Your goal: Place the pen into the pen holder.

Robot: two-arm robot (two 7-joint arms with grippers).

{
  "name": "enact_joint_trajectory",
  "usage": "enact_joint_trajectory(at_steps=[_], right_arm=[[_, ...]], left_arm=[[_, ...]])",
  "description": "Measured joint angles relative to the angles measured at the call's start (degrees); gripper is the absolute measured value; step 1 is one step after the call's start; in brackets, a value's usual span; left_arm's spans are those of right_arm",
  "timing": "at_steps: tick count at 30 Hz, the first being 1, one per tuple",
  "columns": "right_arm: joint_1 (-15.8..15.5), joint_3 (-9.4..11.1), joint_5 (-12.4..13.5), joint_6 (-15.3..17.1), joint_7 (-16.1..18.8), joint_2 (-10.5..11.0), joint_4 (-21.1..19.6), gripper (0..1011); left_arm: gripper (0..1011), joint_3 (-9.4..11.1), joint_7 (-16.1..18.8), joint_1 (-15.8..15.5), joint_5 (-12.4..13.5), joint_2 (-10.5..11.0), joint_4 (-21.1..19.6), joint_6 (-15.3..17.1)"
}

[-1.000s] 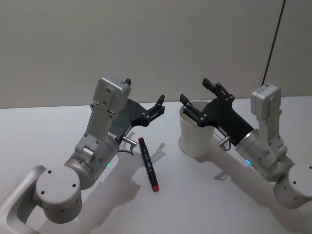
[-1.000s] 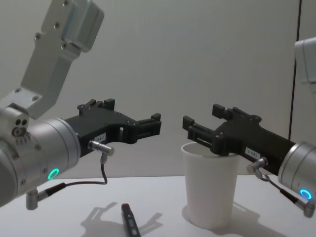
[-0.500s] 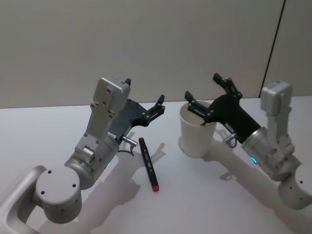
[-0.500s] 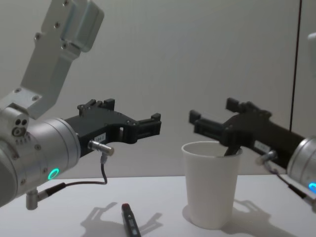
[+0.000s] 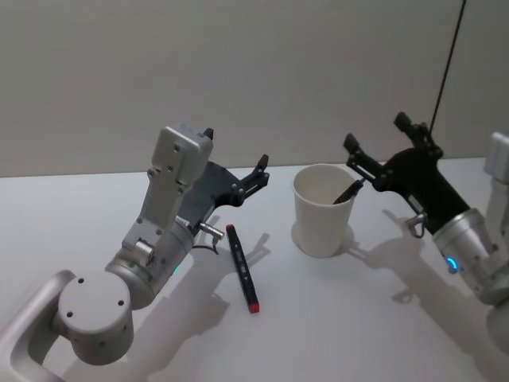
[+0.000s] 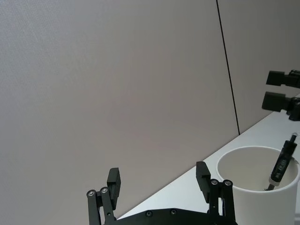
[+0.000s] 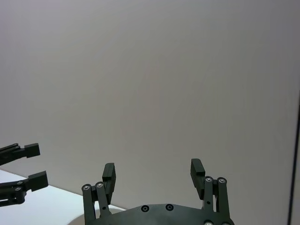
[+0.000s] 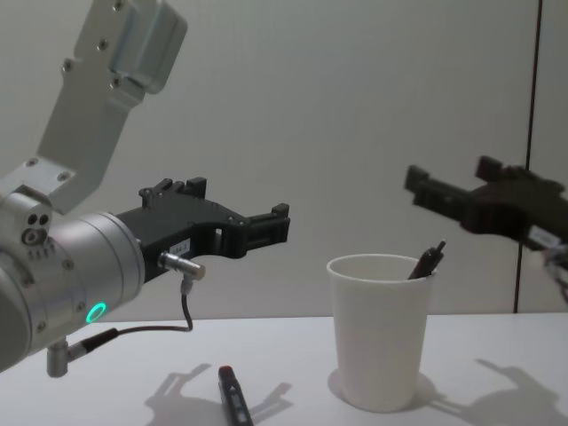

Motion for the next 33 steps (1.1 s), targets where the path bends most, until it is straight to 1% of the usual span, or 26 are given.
enact_joint_trajectory(at_steps=[10, 16, 19, 22, 25, 26, 28, 29, 32, 33], right_arm=[[-3.83, 1.35, 3.15, 2.31, -3.36, 2.09, -5.03, 1001], [-4.01, 1.37, 3.24, 2.65, -3.61, 2.23, -5.33, 1001], [-4.44, 1.28, 3.14, 3.47, -4.2, 2.59, -6.03, 1001], [-5.15, 1.17, 2.9, 4.75, -5.2, 3.2, -7.19, 1001], [-6.22, 0.97, 2.56, 6.71, -6.65, 4.02, -8.91, 1001], [-6.81, 0.87, 2.35, 7.85, -7.49, 4.52, -9.86, 1001], [-7.41, 0.77, 2.17, 8.98, -8.28, 5.05, -10.87, 1001], [-8.02, 0.65, 1.97, 10.19, -9.14, 5.53, -11.87, 1001], [-8.84, 0.5, 1.72, 11.78, -10.37, 6.21, -13.25, 1001], [-9.46, 0.38, 1.52, 12.92, -11.21, 6.73, -14.25, 1001]], left_arm=[[1001, 0.0, 0.0, 0.0, 0.0, 0.0, 0.0, 0.0], [1001, 0.0, 0.0, 0.0, 0.0, 0.0, 0.0, 0.0], [1001, 0.0, 0.0, 0.0, 0.0, 0.0, 0.0, 0.0], [1001, 0.0, 0.0, 0.0, 0.0, 0.0, 0.0, 0.0], [1001, 0.0, 0.0, 0.0, 0.0, 0.0, 0.0, 0.0], [1001, 0.0, 0.0, 0.0, 0.0, 0.0, 0.0, 0.0], [1001, 0.0, 0.0, 0.0, 0.0, 0.0, 0.0, 0.0], [1001, 0.0, 0.0, 0.0, 0.0, 0.0, 0.0, 0.0], [1000, 0.0, 0.0, 0.0, 0.0, 0.0, 0.0, 0.0], [1001, 0.0, 0.0, 0.0, 0.0, 0.0, 0.0, 0.0]])
